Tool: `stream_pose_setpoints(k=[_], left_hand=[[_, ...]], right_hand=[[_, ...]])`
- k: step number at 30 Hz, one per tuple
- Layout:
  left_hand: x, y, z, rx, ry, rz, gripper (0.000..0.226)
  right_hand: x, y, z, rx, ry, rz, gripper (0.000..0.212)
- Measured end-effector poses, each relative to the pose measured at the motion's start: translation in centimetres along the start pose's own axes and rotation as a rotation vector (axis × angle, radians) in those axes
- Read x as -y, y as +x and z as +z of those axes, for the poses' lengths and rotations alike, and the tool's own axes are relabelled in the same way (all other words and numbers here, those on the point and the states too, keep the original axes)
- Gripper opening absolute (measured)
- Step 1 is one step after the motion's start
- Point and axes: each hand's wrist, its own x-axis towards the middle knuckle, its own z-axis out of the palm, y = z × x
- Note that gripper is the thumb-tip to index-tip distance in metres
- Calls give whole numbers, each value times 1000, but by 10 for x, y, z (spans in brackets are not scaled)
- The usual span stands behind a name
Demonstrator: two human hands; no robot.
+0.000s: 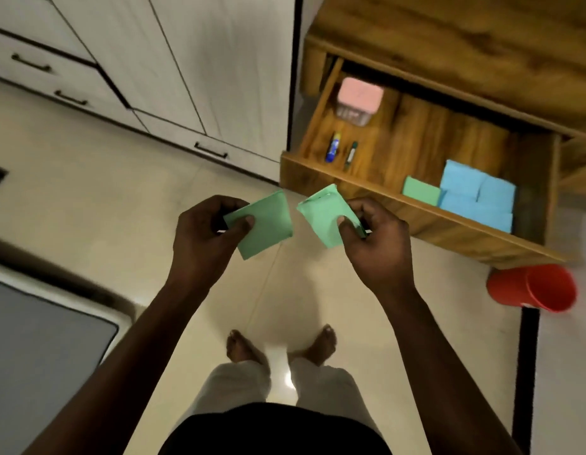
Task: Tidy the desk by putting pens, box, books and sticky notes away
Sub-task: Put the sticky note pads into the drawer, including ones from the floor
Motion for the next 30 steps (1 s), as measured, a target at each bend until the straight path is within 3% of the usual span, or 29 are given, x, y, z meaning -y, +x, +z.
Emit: stream_pose_setpoints(k=[12,24,30], left_hand=[[-80,14,119,123,135,183,18],[-121,33,223,191,199,232,16],[-118,73,260,287,182,169,14]], right_hand=[[-38,19,-129,-96,111,34,18],[-87,57,-220,-155,52,21,24],[-115,81,-247,-165,-37,63,25]])
